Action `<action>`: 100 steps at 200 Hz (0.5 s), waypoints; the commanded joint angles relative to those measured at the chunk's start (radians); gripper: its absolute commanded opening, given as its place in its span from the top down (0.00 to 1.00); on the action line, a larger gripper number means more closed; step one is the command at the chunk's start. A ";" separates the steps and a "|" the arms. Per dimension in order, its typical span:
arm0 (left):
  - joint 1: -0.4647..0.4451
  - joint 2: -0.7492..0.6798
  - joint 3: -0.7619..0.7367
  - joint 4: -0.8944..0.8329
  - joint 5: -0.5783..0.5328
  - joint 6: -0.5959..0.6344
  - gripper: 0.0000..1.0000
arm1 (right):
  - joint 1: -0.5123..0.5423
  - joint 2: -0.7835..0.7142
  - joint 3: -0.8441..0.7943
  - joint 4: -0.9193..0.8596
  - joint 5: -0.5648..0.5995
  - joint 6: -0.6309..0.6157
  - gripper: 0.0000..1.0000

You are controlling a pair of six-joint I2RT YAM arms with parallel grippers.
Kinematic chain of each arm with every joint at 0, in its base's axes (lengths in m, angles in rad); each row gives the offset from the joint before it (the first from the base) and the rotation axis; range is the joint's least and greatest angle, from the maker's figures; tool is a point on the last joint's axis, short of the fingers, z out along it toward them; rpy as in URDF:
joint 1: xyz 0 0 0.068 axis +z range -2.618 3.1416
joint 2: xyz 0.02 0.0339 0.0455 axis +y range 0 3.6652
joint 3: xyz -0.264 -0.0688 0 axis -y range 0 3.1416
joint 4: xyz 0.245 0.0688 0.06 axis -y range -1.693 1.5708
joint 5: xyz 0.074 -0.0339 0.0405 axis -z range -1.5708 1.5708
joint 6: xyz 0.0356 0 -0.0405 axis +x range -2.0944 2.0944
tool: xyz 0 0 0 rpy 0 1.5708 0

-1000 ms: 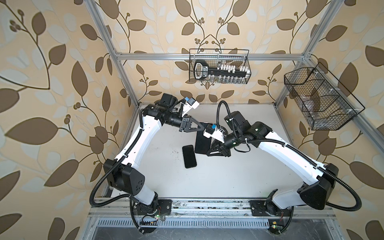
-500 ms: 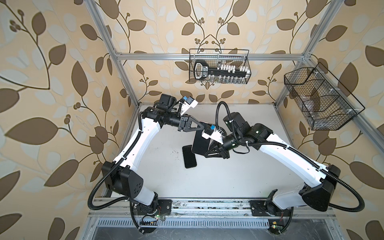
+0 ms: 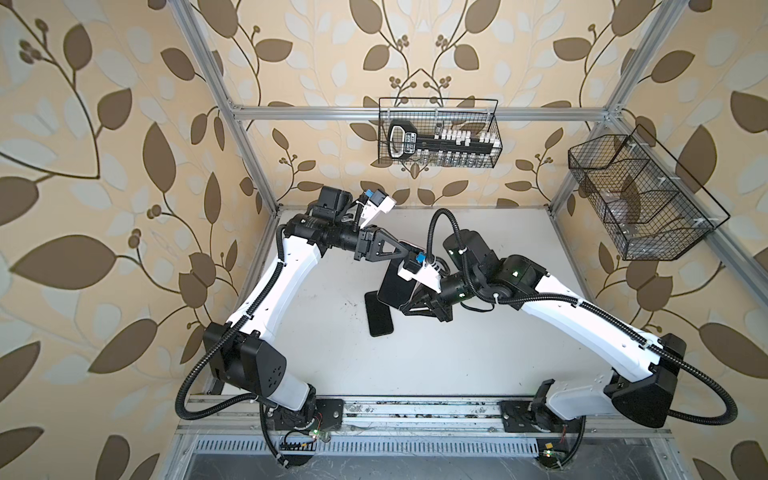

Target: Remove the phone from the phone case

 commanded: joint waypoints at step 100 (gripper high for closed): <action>-0.032 0.020 -0.033 0.100 -0.130 -0.153 1.00 | 0.134 -0.040 -0.001 0.227 0.094 -0.095 0.89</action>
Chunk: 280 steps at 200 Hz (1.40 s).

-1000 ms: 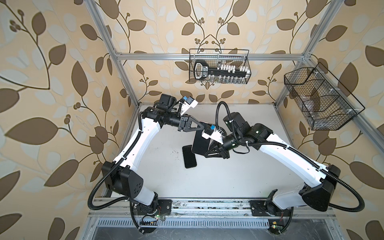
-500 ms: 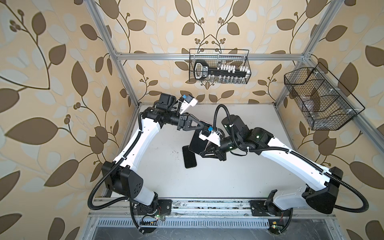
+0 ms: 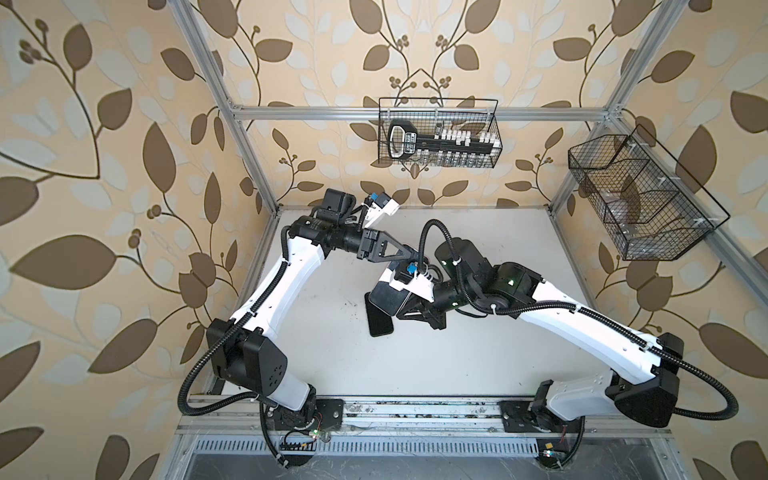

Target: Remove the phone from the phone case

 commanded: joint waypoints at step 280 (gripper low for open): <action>-0.068 -0.081 -0.173 0.718 -0.255 -0.573 1.00 | -0.247 -0.275 -0.588 0.976 -0.057 0.567 0.86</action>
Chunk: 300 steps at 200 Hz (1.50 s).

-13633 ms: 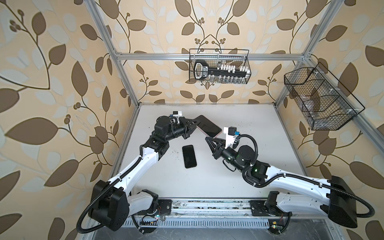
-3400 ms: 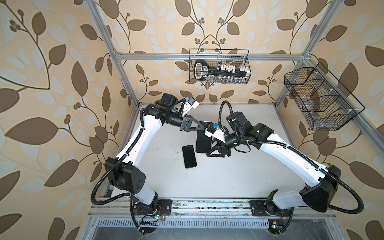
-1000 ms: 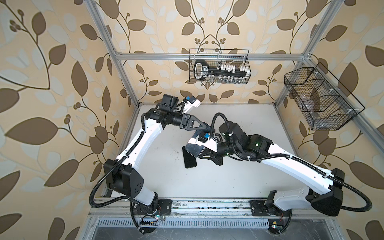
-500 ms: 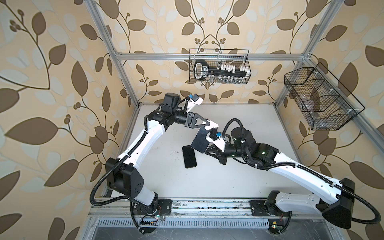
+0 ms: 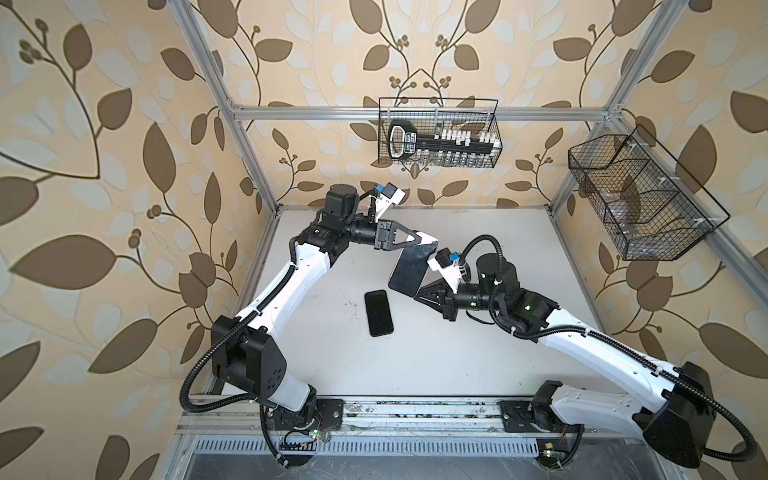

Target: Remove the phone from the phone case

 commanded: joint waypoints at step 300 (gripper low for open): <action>-0.030 -0.147 -0.223 0.508 -0.529 -0.465 1.00 | 0.017 -0.003 -0.356 0.975 0.226 0.859 0.50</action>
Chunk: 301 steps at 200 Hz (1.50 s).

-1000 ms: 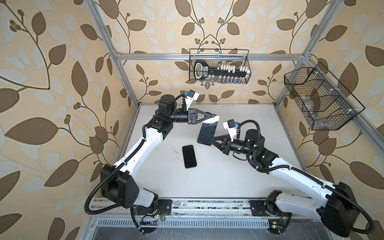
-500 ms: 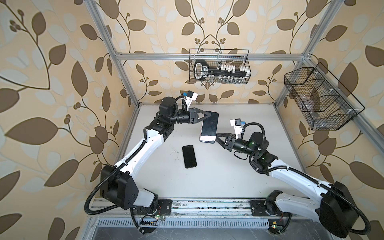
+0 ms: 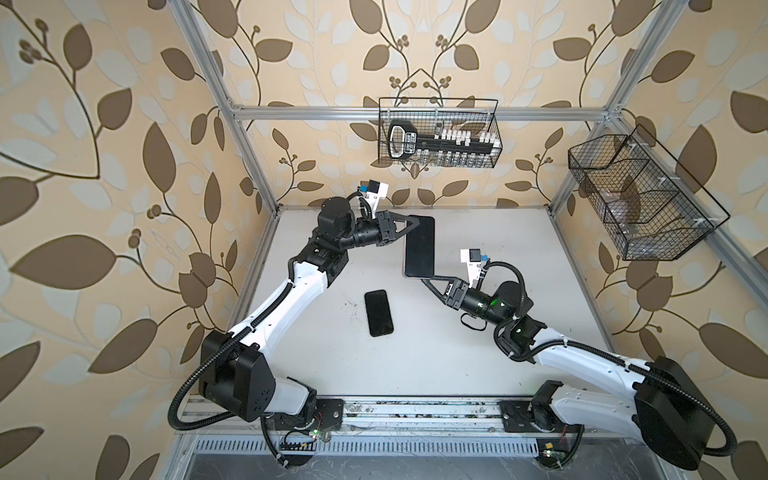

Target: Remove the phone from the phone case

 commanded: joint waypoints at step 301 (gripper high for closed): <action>-0.008 -0.158 -0.089 0.183 -0.233 -0.212 1.00 | -0.052 -0.081 -0.030 0.037 -0.062 -0.029 0.42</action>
